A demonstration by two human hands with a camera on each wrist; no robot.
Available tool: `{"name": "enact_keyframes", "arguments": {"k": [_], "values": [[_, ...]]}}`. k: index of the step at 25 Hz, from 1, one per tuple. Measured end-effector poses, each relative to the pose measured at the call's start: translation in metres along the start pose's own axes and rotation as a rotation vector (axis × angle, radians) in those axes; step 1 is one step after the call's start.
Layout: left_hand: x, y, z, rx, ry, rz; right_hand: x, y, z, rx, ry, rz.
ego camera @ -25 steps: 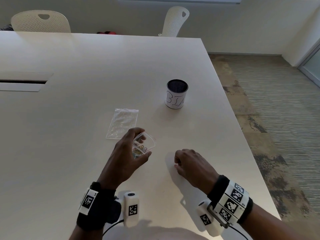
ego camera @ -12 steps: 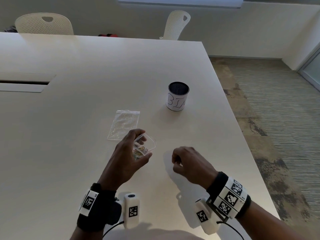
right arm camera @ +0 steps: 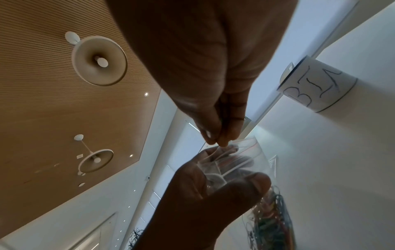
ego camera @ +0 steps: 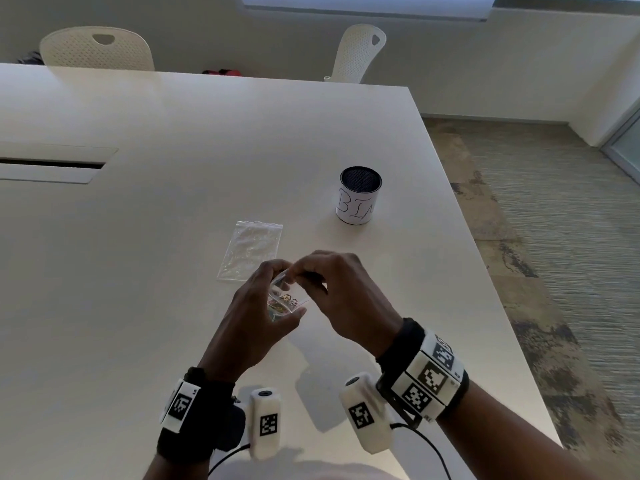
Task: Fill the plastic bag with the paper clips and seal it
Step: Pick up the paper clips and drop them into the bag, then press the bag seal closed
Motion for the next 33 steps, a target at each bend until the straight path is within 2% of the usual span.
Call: {"name": "enact_keyframes", "arguments": {"k": [6,10,14,16,22,29,33], "values": [[0.0,0.0,0.003,0.018,0.024,-0.015,-0.005,-0.028,-0.006,0.071,0.029,-0.143],[0.001,0.001,0.003,0.011,0.008,-0.018,-0.003,-0.021,0.0,-0.068,-0.002,-0.147],[0.001,-0.002,0.002,-0.021,-0.018,-0.026,0.002,0.0,0.008,-0.051,-0.051,-0.045],[0.001,-0.003,0.001,-0.019,-0.013,-0.033,0.002,-0.001,0.009,-0.024,-0.047,-0.04],[0.002,-0.007,0.008,-0.027,-0.023,-0.073,-0.009,0.018,0.012,-0.25,0.015,0.187],[-0.002,-0.014,0.012,-0.07,-0.032,-0.095,-0.003,0.017,0.01,-0.25,0.051,0.117],[-0.008,-0.026,0.015,-0.161,-0.066,-0.169,0.004,0.012,0.011,-0.154,-0.045,0.123]]}}
Point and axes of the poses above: each hand's wrist, its own x-axis towards the middle knuckle, its own y-axis out of the palm, z = x × y, the point moved 9 cm from there along x, towards the middle knuckle, and after that the axes turned 2 degrees about -z, right-handed, at the moved point
